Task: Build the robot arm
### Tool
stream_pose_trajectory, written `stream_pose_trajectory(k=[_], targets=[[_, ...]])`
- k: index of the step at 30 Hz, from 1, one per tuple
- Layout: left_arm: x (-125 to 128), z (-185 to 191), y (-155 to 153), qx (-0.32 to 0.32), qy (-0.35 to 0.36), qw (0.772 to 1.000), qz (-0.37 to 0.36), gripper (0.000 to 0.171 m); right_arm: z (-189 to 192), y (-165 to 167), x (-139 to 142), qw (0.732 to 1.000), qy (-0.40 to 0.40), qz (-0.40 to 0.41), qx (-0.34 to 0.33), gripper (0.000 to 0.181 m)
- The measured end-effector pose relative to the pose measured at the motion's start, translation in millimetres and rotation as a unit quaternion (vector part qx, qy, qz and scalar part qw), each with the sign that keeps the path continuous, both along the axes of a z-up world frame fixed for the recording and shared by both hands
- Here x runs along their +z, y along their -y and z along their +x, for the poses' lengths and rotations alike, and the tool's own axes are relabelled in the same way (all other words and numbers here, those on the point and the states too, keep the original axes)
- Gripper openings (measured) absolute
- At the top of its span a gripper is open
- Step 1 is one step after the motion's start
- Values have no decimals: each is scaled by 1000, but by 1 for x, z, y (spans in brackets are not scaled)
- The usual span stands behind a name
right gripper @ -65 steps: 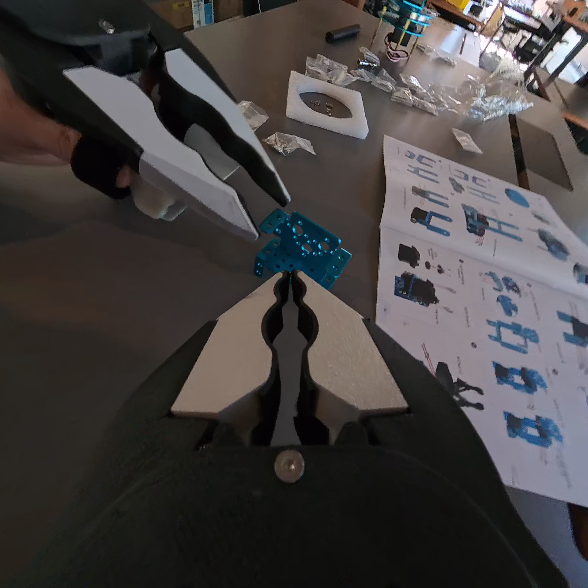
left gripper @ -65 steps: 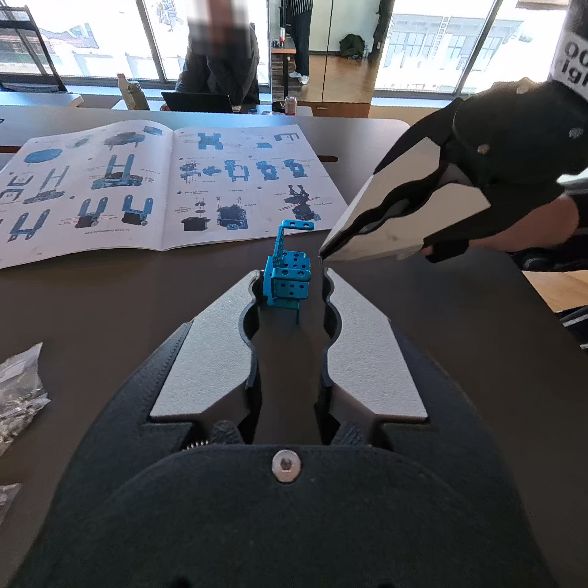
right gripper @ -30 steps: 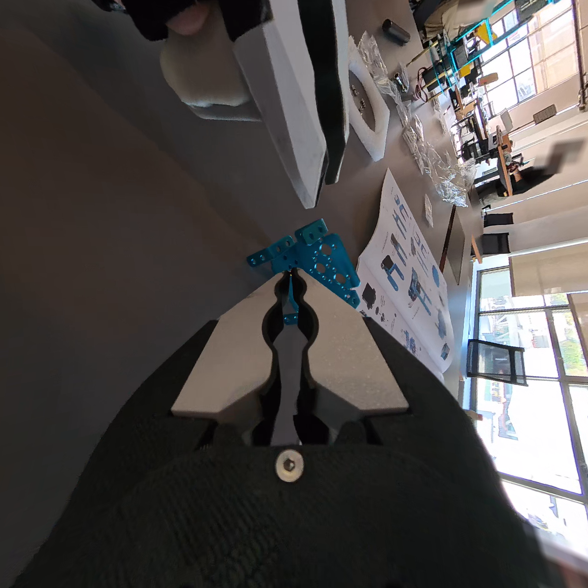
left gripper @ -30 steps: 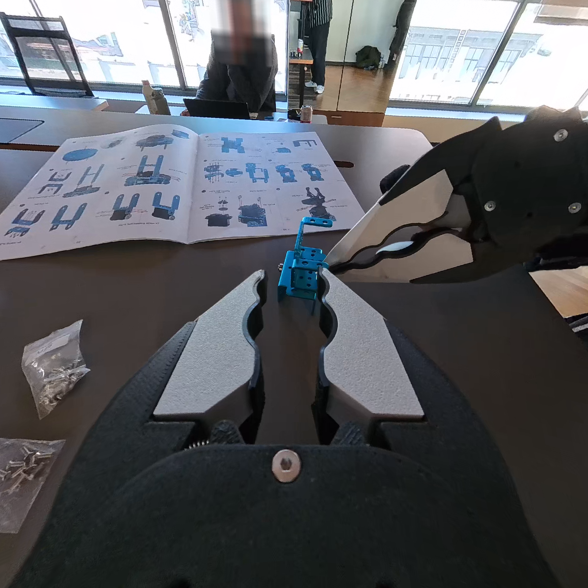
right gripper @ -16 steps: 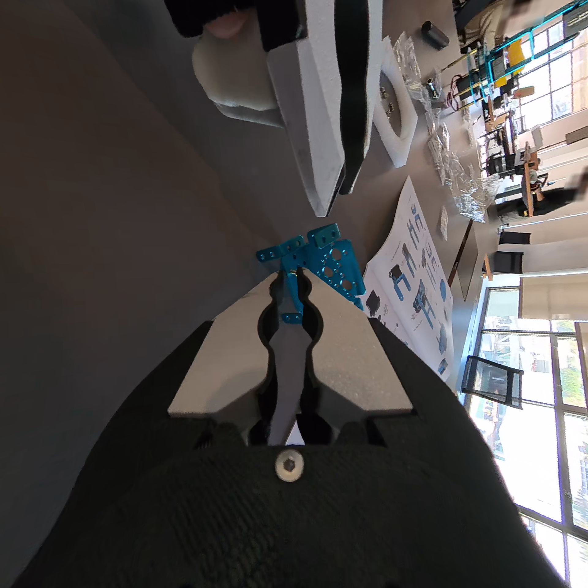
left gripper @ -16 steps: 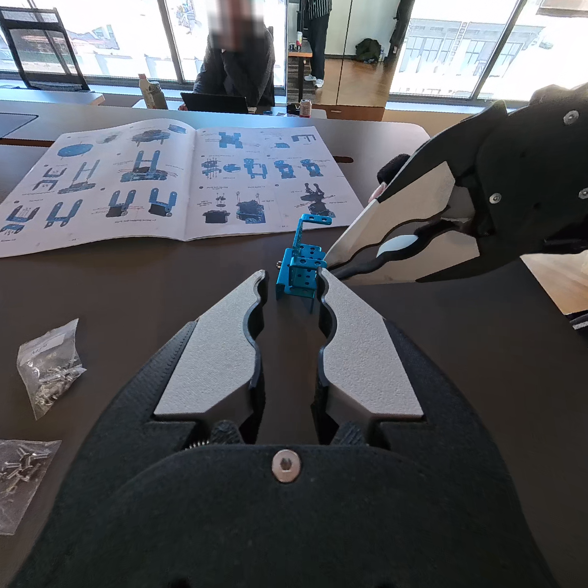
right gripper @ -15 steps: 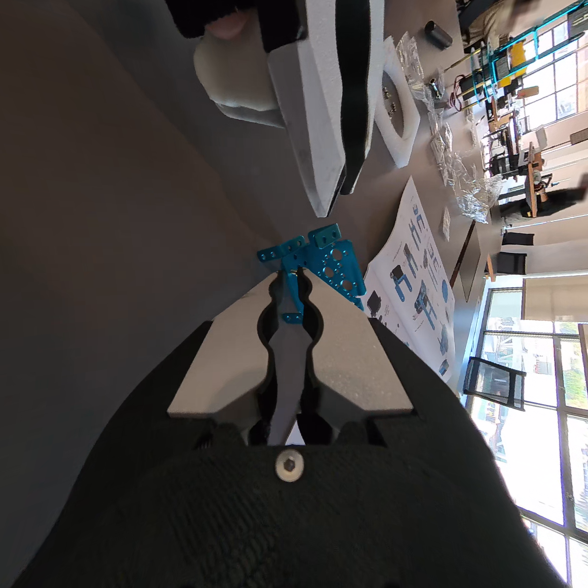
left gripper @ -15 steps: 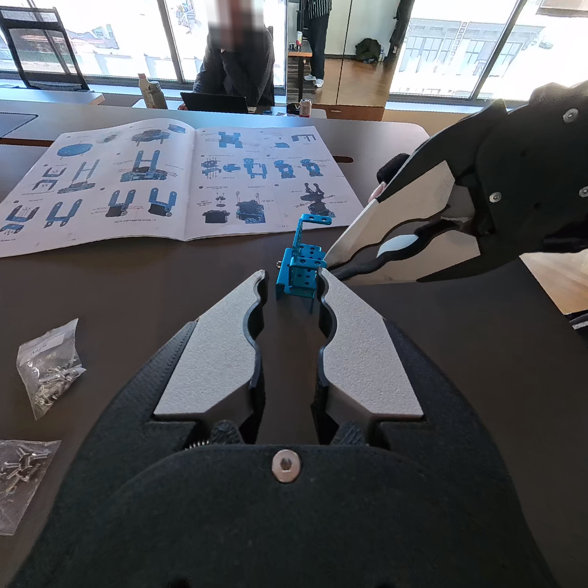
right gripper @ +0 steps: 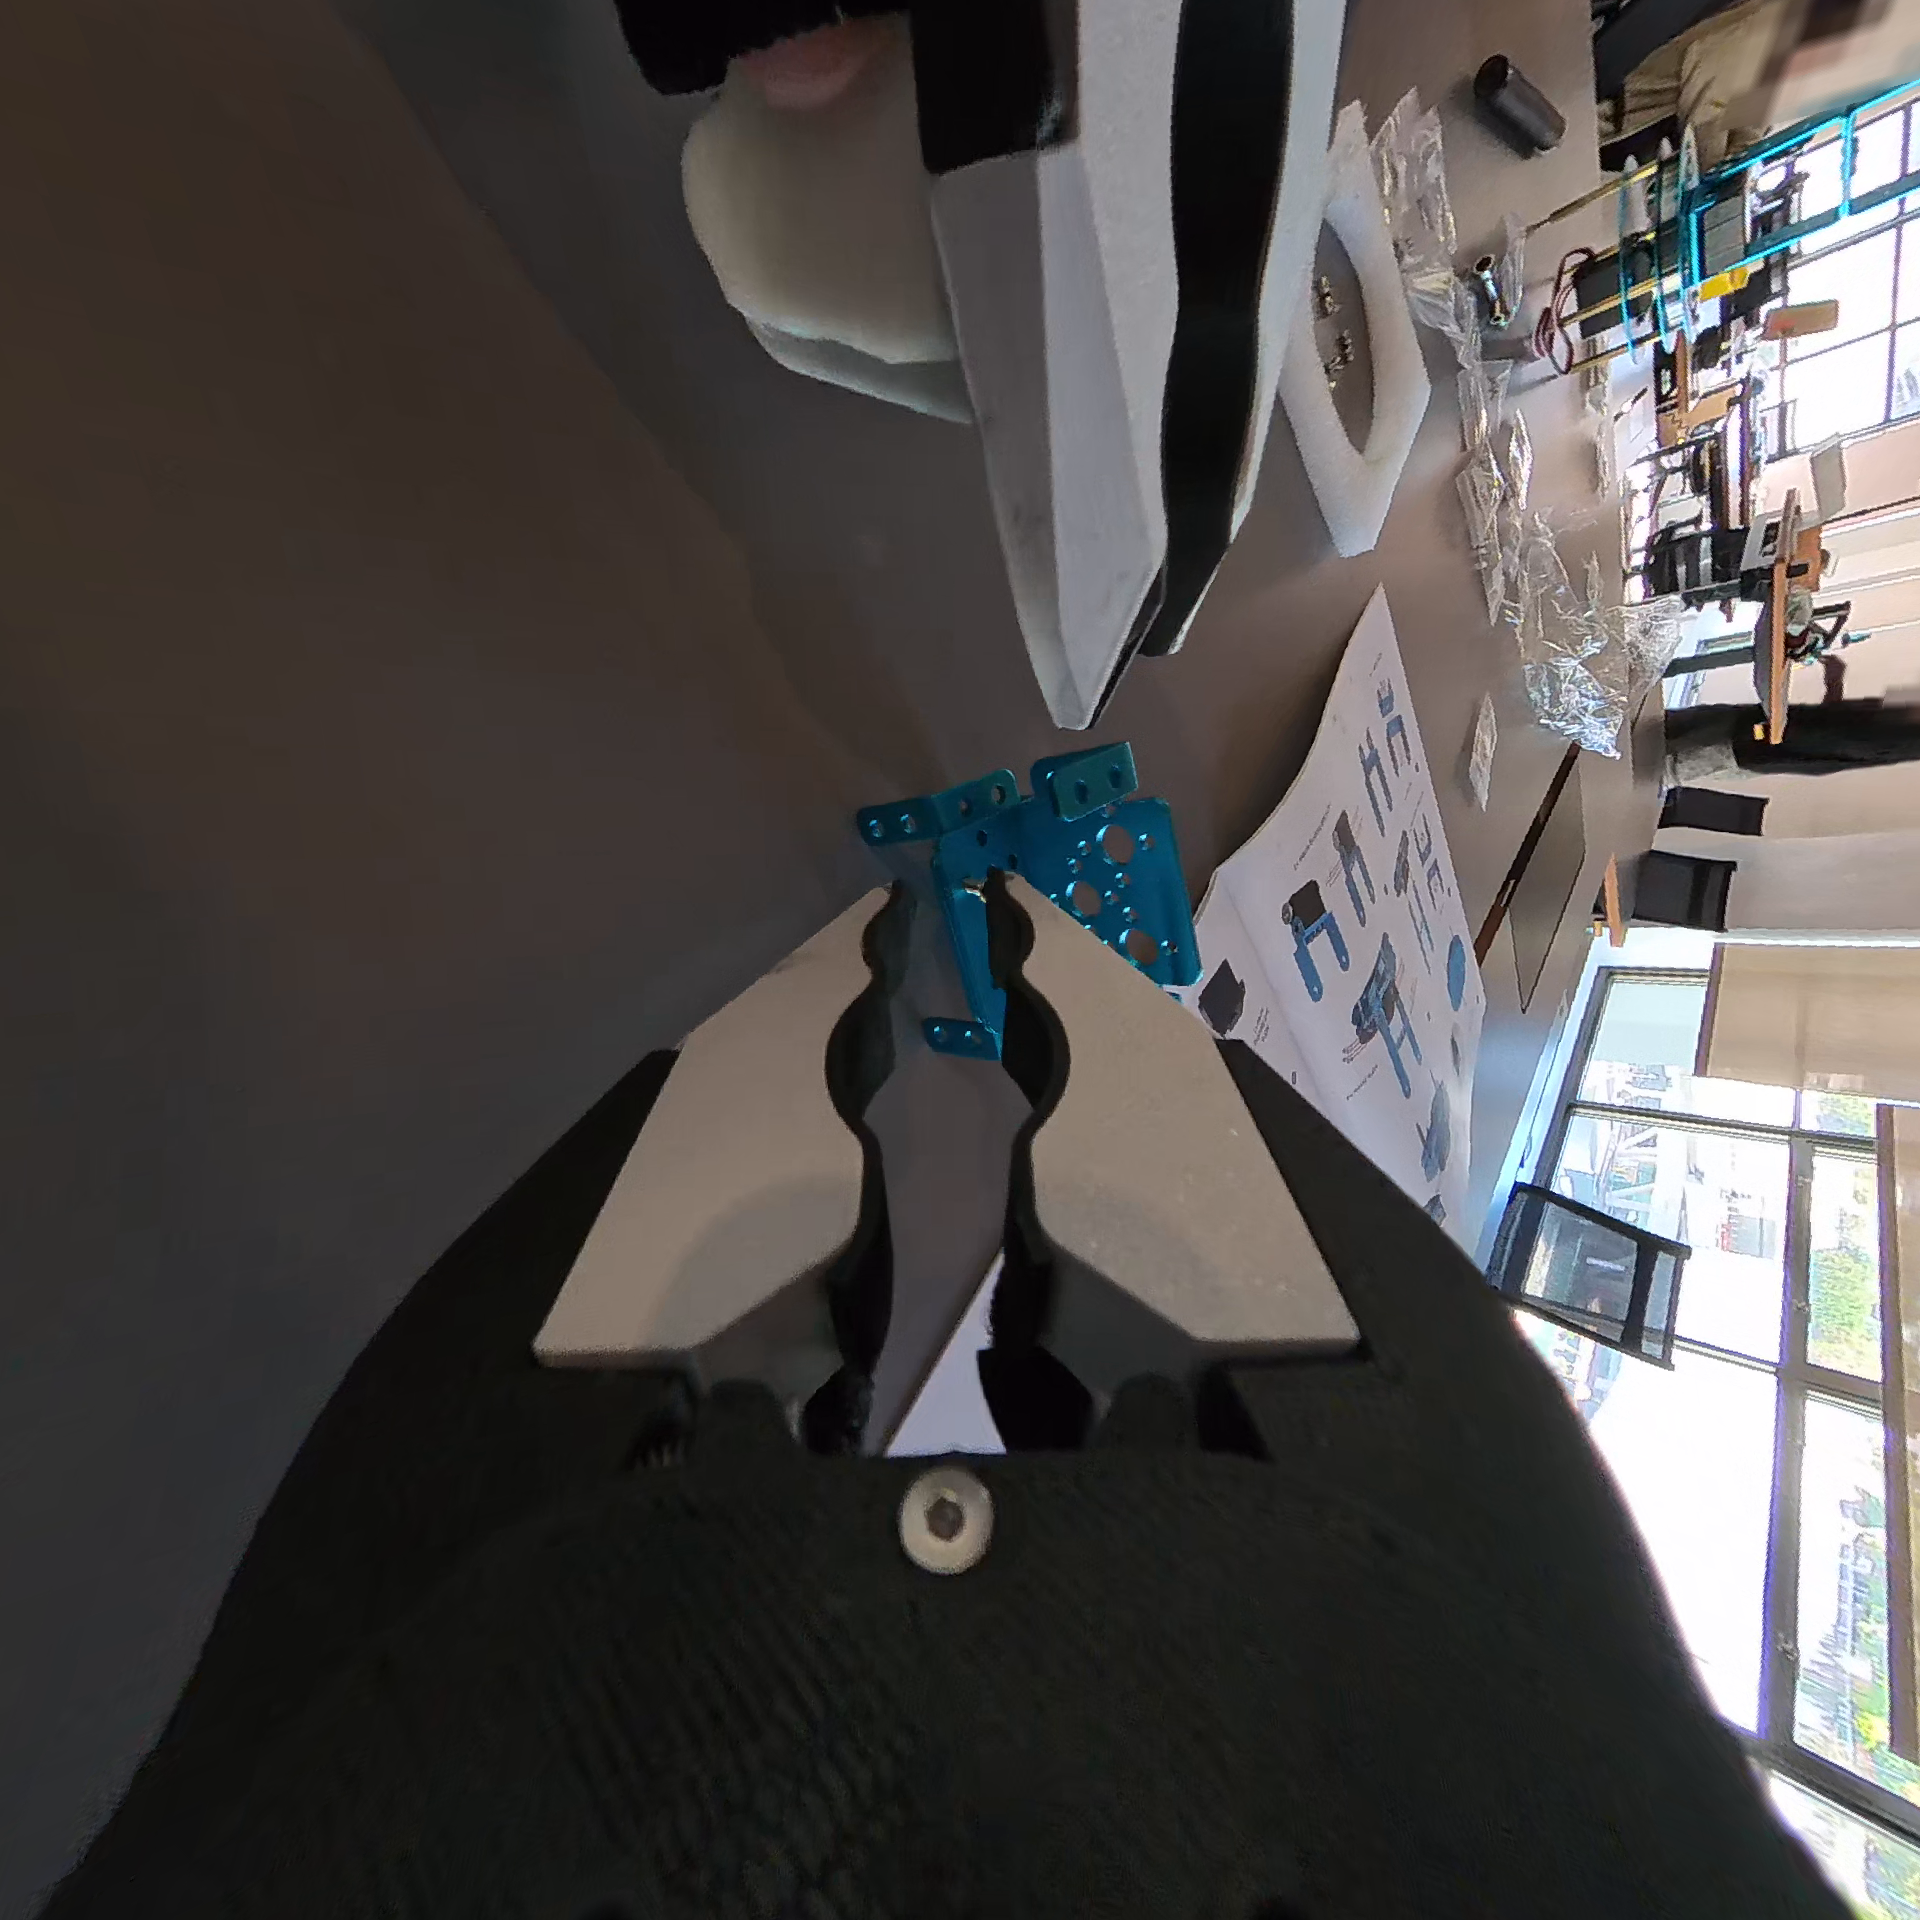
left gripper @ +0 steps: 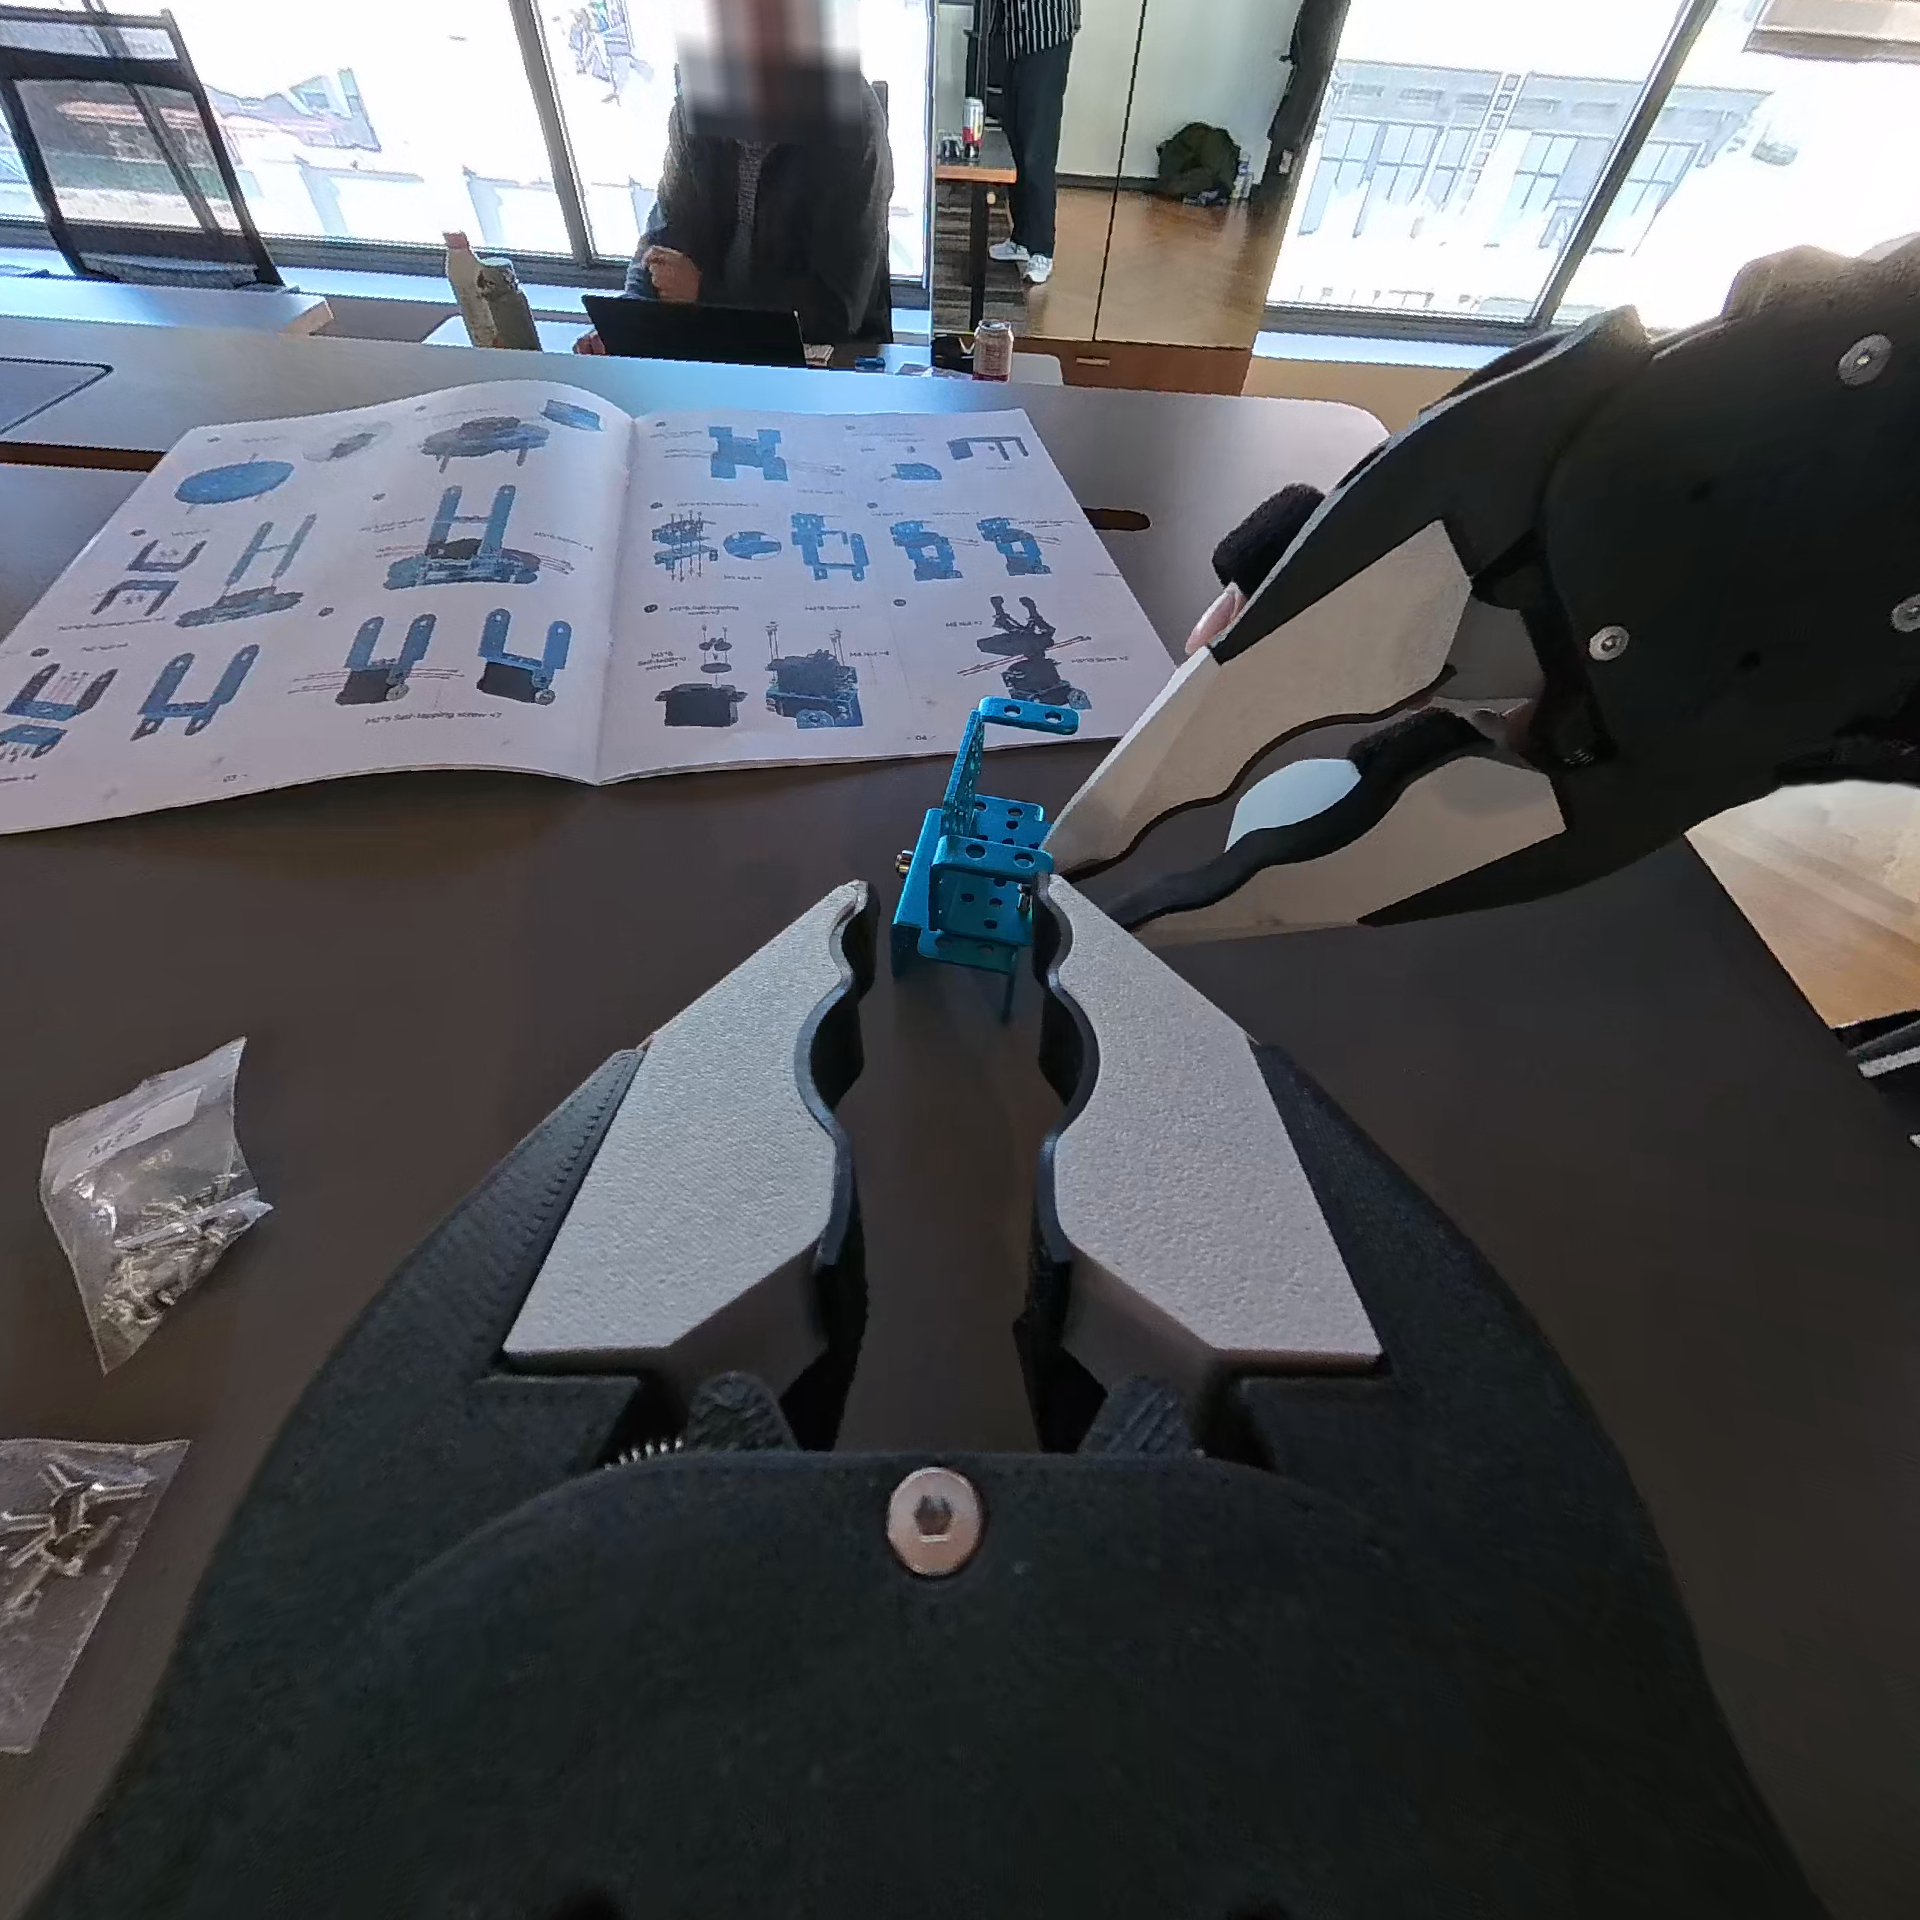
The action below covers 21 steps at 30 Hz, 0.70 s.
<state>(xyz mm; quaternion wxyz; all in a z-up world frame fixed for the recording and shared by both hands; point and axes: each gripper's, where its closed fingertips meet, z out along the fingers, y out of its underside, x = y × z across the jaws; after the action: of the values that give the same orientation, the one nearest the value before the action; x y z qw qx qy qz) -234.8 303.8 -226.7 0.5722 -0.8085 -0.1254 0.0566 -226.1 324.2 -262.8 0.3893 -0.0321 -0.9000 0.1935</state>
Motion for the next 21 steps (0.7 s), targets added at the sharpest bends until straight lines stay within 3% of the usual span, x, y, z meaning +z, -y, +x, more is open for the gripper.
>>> stream_pose_trajectory(k=[21], targets=[[-14,-6,-13,2,-20,999,-33,10,2,-3,-5,998,20,49,15,19]])
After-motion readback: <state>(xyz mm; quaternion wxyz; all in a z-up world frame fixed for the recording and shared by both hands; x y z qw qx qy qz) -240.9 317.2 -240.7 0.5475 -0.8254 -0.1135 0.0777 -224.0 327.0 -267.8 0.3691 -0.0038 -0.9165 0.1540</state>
